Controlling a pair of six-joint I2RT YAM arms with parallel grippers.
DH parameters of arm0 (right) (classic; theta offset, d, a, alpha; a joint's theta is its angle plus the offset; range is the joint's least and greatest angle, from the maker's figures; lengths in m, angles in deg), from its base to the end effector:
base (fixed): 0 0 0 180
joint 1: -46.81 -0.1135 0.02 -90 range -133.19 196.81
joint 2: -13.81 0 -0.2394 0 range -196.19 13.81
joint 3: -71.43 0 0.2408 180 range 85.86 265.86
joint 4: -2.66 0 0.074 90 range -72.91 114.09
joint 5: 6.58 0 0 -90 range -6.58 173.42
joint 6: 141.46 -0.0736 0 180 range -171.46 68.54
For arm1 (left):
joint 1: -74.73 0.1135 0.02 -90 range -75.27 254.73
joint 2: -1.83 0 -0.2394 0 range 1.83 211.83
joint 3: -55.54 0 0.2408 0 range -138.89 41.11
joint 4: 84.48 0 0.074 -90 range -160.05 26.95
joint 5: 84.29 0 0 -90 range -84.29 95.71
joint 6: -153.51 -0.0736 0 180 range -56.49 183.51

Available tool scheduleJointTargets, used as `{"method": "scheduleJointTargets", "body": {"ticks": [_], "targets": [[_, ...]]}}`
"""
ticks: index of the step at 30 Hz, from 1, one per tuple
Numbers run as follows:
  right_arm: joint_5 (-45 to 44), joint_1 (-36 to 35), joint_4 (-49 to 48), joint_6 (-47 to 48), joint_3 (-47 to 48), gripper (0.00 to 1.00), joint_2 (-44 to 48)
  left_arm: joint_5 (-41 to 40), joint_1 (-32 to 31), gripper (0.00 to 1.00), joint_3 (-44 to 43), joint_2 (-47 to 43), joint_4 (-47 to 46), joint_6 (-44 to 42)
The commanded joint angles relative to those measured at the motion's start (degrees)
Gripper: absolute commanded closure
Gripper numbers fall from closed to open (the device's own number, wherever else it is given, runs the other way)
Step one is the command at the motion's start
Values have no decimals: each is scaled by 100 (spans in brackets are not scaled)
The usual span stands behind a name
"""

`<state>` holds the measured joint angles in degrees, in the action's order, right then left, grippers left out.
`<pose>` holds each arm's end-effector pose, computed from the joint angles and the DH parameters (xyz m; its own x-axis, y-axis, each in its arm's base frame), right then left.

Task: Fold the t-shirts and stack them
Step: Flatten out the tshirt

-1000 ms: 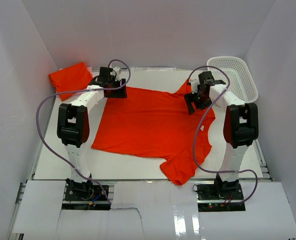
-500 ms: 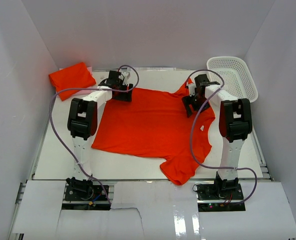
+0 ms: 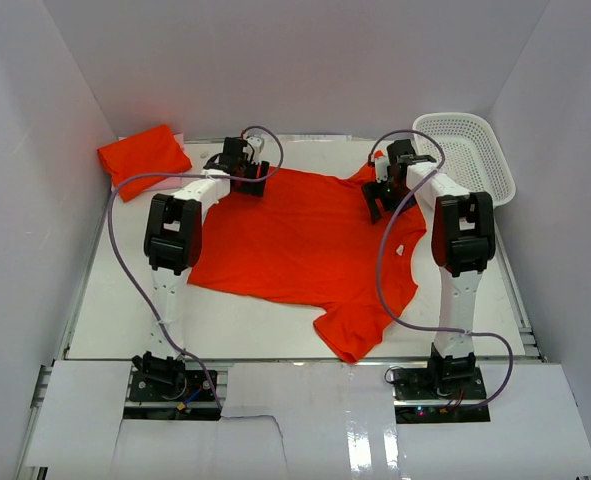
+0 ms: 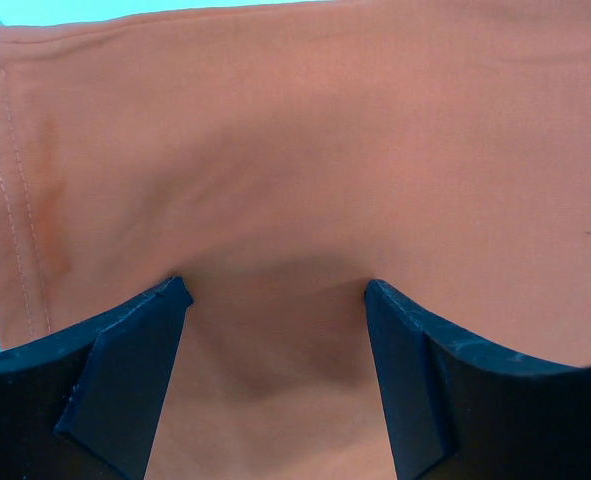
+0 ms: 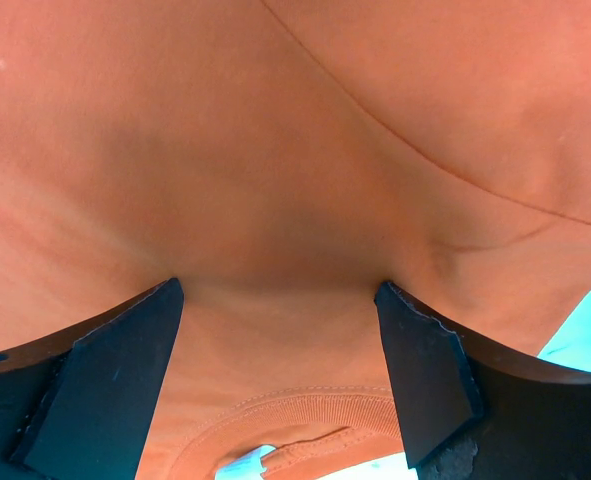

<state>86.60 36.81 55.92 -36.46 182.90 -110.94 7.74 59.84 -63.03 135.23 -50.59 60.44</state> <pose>0.4420 0.0821 0.1196 -0.8221 -0.4074 -0.3977 -0.4223 0.9049 -0.0539 0.4967 -0.1348 0.1149 -0.7103 0.2442 -0.6602 0.3179 0.9481 0.0088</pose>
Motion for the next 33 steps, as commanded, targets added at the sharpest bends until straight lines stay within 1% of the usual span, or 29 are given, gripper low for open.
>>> {"method": "scheduleJointTargets", "body": {"ticks": [1,5,7,13,15,16,17,19,22,23,25,26,27,28,29,30,31,32,33], "targets": [[51,112,-25,20,385,15,-418,-105,4,17,-89,379,216,-44],[112,182,151,46,965,15,-970,-114,22,17,-247,537,225,-71],[139,209,204,73,1316,15,-1139,-114,30,17,-344,599,225,-88],[156,209,380,125,1959,15,-1587,-114,153,16,-625,766,225,52],[174,209,371,169,2021,15,-1562,-114,154,17,-800,792,303,105],[157,209,345,187,2021,15,-1535,-114,154,16,-1036,801,347,140],[157,209,319,204,2021,15,-1457,-271,162,16,-1169,793,417,140],[148,209,309,266,2100,15,-1377,-316,154,16,-1433,766,479,140],[157,209,353,336,2249,15,-1140,-387,154,15,-2091,696,733,149],[200,209,345,363,2250,15,-904,-404,154,15,-2285,617,821,201],[236,209,257,433,2101,15,-605,-457,154,15,-2287,161,822,263],[253,209,222,459,2022,15,-264,-474,154,15,-2217,-23,813,481],[288,209,196,503,1821,15,-87,-518,154,15,-2147,-425,822,561],[367,200,169,530,1706,15,115,-527,154,16,-2041,-647,822,640],[394,200,117,538,1557,15,509,-527,154,16,-1910,-893,805,780],[446,191,81,591,1207,15,722,-527,145,16,-1560,-1400,796,843],[473,183,46,617,1012,15,1168,-545,154,16,-1348,-1683,761,913],[490,156,11,652,784,15,1416,-571,145,16,-1102,-1973,761,974],[586,139,-24,696,521,15,1653,-571,145,16,-500,-2281,735,1053]]}}
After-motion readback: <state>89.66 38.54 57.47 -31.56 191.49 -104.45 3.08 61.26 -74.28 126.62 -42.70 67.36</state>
